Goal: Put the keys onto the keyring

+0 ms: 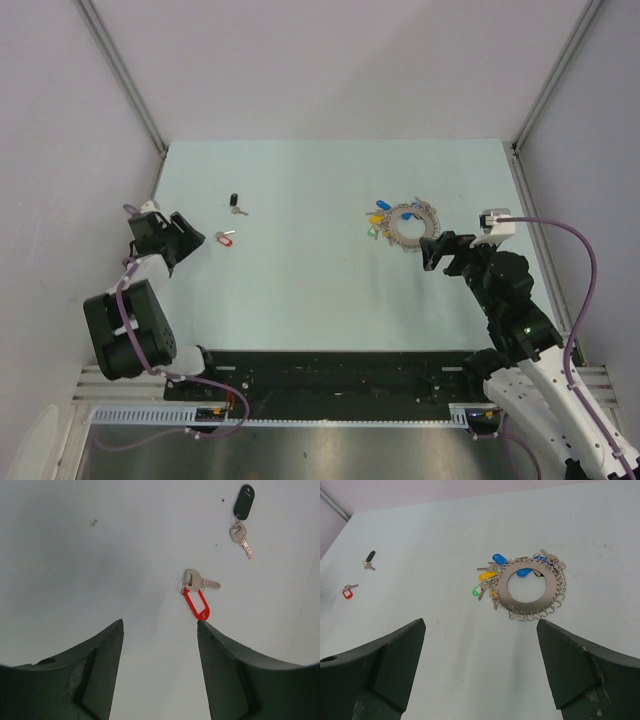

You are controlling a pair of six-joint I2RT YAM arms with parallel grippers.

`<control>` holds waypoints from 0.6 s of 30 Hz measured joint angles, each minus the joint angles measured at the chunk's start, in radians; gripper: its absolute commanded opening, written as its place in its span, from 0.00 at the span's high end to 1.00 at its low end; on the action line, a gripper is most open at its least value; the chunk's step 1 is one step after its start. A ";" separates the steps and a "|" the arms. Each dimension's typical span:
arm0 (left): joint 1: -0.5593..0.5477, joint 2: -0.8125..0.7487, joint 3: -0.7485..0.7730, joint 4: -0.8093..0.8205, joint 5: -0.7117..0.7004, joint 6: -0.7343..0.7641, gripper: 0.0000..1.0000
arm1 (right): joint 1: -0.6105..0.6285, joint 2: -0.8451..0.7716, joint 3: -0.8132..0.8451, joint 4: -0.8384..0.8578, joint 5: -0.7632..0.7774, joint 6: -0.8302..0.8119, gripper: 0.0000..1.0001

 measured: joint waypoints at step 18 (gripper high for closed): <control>0.009 0.400 0.215 0.020 0.281 0.106 0.62 | 0.003 0.024 -0.015 0.015 -0.017 -0.011 0.00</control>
